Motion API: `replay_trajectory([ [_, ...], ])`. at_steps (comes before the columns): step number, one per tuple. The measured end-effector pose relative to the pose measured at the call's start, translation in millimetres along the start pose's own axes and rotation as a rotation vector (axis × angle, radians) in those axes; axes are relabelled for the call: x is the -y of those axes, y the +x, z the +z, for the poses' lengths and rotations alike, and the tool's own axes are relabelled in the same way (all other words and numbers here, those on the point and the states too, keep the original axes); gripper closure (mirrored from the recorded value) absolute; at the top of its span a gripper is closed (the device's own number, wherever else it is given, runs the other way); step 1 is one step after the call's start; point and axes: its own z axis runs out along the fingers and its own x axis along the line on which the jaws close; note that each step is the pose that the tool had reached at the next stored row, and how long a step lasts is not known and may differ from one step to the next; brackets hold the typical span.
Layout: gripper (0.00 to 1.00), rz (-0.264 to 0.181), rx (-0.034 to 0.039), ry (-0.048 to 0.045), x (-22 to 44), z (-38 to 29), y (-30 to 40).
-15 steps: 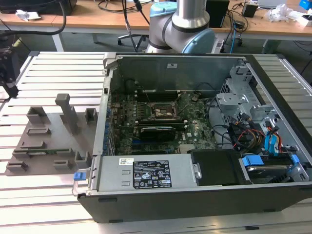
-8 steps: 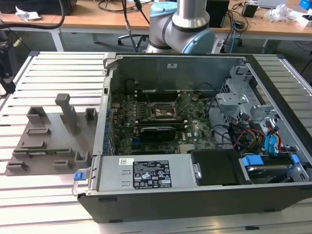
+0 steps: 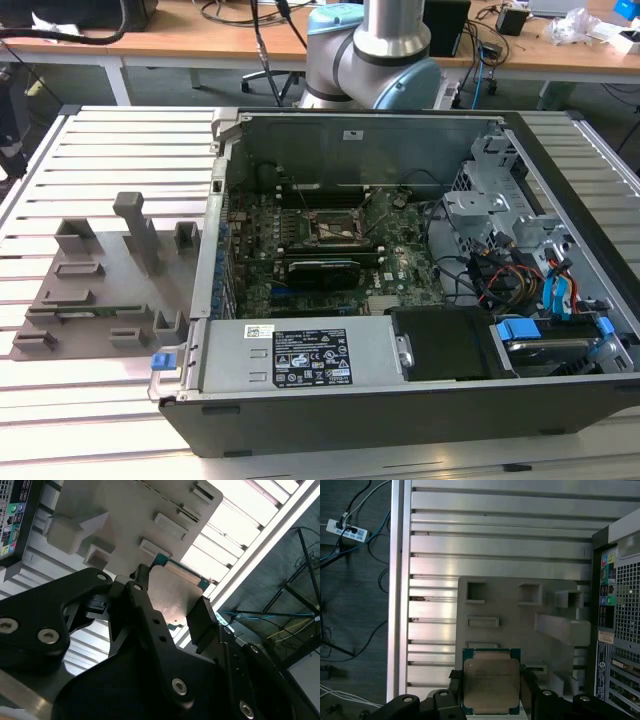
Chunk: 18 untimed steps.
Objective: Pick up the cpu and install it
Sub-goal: 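Pick up the cpu and move it towards the insertion slot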
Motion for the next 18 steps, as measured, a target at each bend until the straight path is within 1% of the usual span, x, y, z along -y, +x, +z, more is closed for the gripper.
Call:
replay_trajectory([
  [2, 0.45, 0.000, 0.0000, 0.0000, 0.0, -3.6, -0.1],
  [3, 0.45, 0.000, 0.0001, 0.0000, 0.1, -4.2, 0.0],
  [10, 0.45, 0.000, -0.0001, 0.0001, 0.1, -4.5, -1.0],
  [13, 0.45, 0.000, -0.0001, 0.0002, 0.2, -4.3, -5.8],
  [15, 0.45, 0.000, 0.0001, 0.0002, 0.3, -4.0, -13.0],
  [18, 0.45, 0.000, -0.0001, 0.0004, 0.5, -4.0, -19.6],
])
